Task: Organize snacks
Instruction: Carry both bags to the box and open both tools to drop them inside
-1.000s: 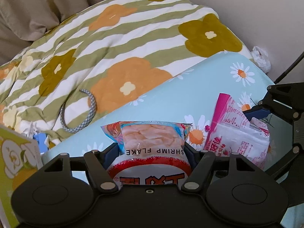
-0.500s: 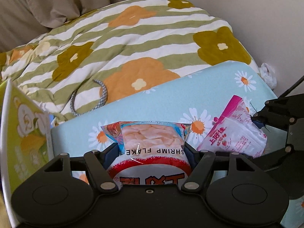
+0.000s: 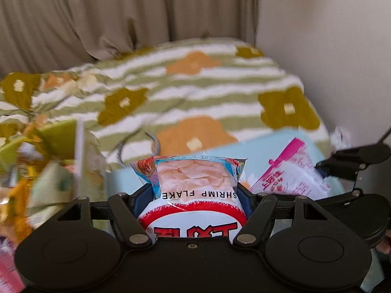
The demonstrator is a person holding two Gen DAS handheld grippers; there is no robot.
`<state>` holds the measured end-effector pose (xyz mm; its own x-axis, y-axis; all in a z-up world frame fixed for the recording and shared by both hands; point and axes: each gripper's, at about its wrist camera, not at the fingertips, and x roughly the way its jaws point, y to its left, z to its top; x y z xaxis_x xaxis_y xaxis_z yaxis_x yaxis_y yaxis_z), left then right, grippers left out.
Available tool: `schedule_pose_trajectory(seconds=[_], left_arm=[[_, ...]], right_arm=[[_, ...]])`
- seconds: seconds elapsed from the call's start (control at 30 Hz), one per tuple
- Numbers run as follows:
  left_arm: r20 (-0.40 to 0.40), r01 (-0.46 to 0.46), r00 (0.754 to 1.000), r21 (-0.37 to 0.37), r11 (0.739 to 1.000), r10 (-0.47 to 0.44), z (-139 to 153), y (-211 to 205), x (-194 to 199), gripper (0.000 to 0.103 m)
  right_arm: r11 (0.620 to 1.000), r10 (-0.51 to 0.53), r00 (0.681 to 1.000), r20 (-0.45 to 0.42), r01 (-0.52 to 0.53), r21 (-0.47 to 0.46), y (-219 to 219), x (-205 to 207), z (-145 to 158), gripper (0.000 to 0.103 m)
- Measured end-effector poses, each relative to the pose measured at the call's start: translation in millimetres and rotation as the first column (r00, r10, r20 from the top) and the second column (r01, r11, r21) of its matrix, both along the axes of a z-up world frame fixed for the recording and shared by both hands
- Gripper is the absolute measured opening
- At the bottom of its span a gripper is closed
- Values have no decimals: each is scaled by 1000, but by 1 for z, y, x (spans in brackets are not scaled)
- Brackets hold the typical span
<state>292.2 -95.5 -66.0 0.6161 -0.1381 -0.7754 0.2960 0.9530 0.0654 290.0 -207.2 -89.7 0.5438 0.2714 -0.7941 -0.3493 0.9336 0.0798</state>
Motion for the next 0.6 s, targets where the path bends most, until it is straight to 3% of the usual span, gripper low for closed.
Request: schedule_pose_trajectory(seconds=[0.33, 0.6], left_arm=[[169, -156, 972, -68, 985, 166, 86, 71, -43, 74], [222, -233, 942, -113, 966, 253, 119, 153, -57, 74]], right_arm=[[996, 31, 994, 105, -40, 83, 44, -3, 90, 58], [987, 55, 984, 169, -79, 138, 109, -12, 142, 58]])
